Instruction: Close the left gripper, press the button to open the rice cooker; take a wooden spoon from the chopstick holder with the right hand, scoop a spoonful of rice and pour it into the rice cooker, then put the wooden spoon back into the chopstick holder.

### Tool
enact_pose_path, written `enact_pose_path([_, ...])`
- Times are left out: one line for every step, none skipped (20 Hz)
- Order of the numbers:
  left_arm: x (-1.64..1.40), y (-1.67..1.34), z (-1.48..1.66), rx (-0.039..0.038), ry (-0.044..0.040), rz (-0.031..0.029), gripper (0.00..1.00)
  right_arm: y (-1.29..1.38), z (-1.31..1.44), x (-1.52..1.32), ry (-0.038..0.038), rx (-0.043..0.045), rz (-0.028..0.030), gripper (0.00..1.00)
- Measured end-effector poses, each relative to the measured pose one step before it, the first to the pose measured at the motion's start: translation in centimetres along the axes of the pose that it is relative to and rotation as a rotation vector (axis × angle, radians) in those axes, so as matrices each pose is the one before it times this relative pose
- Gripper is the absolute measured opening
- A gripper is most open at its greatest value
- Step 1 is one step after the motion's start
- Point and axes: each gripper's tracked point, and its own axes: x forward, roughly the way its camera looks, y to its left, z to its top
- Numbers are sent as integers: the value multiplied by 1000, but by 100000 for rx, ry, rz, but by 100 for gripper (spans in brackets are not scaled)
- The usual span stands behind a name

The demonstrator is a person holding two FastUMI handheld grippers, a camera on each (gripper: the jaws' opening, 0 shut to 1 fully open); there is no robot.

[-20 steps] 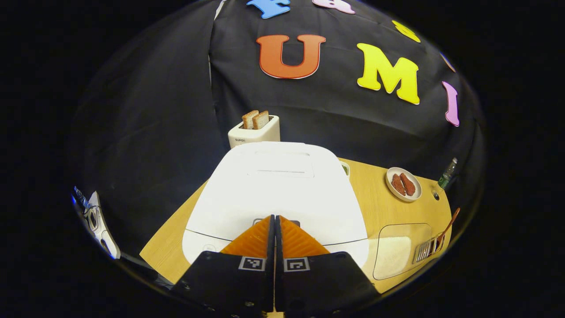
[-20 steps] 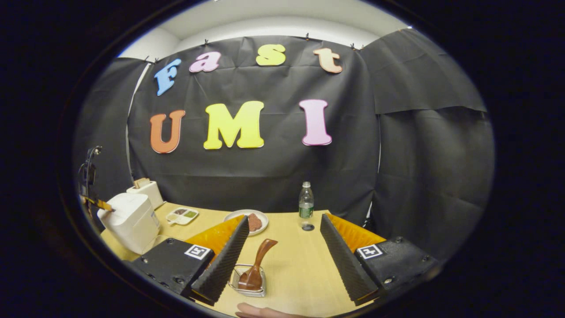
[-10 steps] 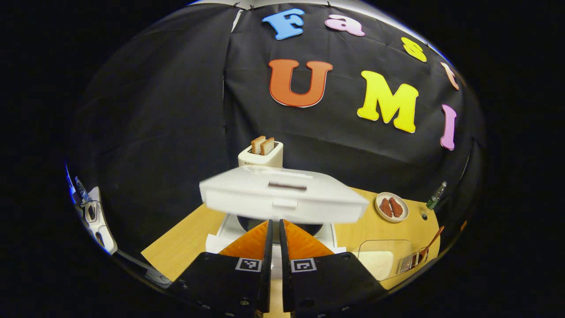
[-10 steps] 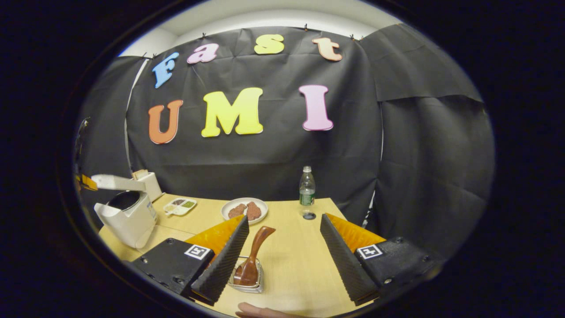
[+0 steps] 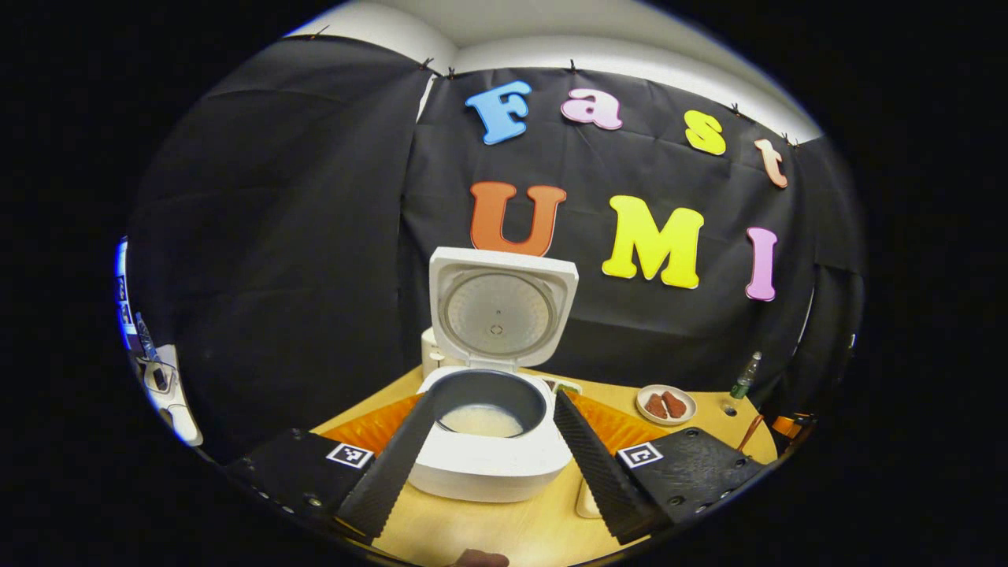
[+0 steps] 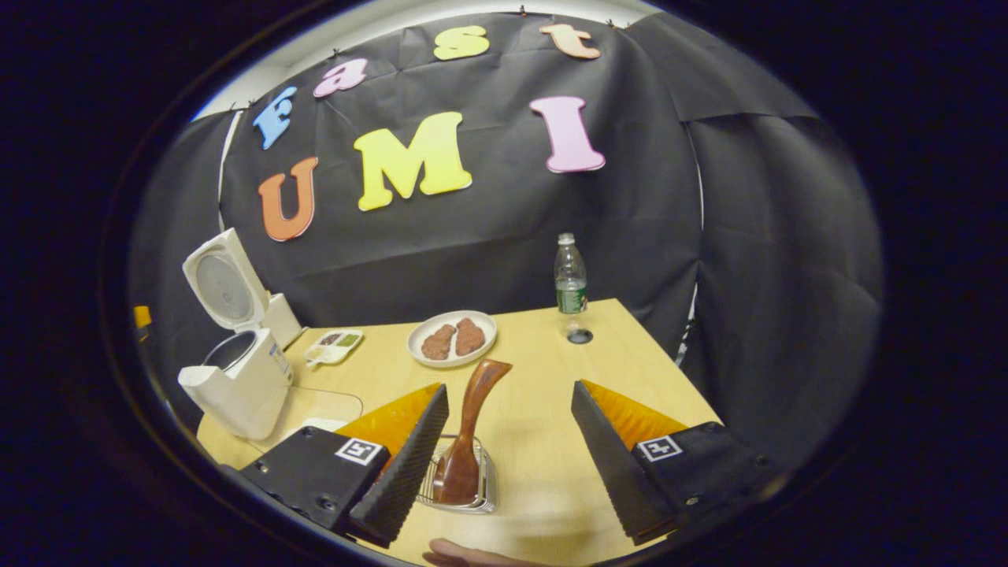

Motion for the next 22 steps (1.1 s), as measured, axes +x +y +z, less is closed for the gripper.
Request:
enact_pose_path([-742, -326, -41, 180, -858, -615, 94, 52, -583, 642, 1501, 291, 324, 100])
enact_pose_path([-810, -400, 106, -1154, -690, -1518, 94, 85, -579, 652, 1410, 488, 801, 100])
enact_pose_path([-843, -486, 41, -1467, -721, -1654, 94, 288, -550, 641, 1564, 711, 1320, 100])
enact_pose_path([-914, -228, 56, -364, -958, -731, 94, 233, -426, 647, 1509, 991, 1403, 100])
enact_pose_path([-772, 123, 32, 418, -1917, 586, 94, 546, -359, 729, 866, 1287, 3134, 100])
enact_pose_path([-786, 221, 167, 1264, -3000, 967, 94, 346, -177, 667, 626, 759, 2276, 100])
enact_pose_path([-871, 370, 145, 1669, -2678, 1111, 94, -74, -460, 705, 1281, 1040, 189, 100])
enact_pose_path([-864, 208, -105, 470, -1923, 1079, 94, -51, -269, 876, 1049, 755, -90, 94])
enact_pose_path([-960, 9, -335, -390, -567, -110, 94, -134, -326, 927, 1642, 507, -466, 92])
enact_pose_path([-857, 46, -479, -1279, 360, -213, 94, -222, -369, 838, 2102, 265, -1253, 90])
enact_pose_path([-578, 16, -370, -1068, 551, -788, 94, -212, -325, 696, 2309, 549, -1975, 89])
enact_pose_path([-599, -7, -310, -441, 746, -1248, 94, 76, -317, 548, 2502, -141, -737, 94])
enact_pose_path([-235, 330, -269, 66, 774, -218, 94, 592, 66, 411, 370, 1057, 748, 92])
enact_pose_path([-298, 569, 151, 331, 179, 1116, 94, 760, 192, 334, -374, 674, 2103, 85])
enact_pose_path([-129, 659, 134, -434, -65, 792, 94, 621, -271, 342, 914, 669, 1849, 84])
enact_pose_path([-234, 397, 153, -874, -244, 874, 94, 412, -342, 110, 922, 1382, 1176, 79])
enact_pose_path([-221, 63, -36, -1201, 46, -240, 94, 77, -9, 132, -368, 1481, -14, 65])
enact_pose_path([-346, -75, -45, -794, -24, -570, 94, -82, -128, -29, 112, 1626, -582, 50])
enact_pose_path([-21, -84, -218, -169, 49, -666, 94, -157, 77, 530, -401, 1370, -912, 36])
enact_pose_path([-60, -18, -174, 517, 177, -221, 94, 34, 97, -387, -647, -402, 133, 21])
enact_pose_path([130, 95, -221, 745, -15, 42, 94, 220, 192, -1284, -1376, -170, 421, 19])
enact_pose_path([37, -61, -215, 405, 314, -728, 94, 257, 388, -554, -1742, -702, 867, 18])
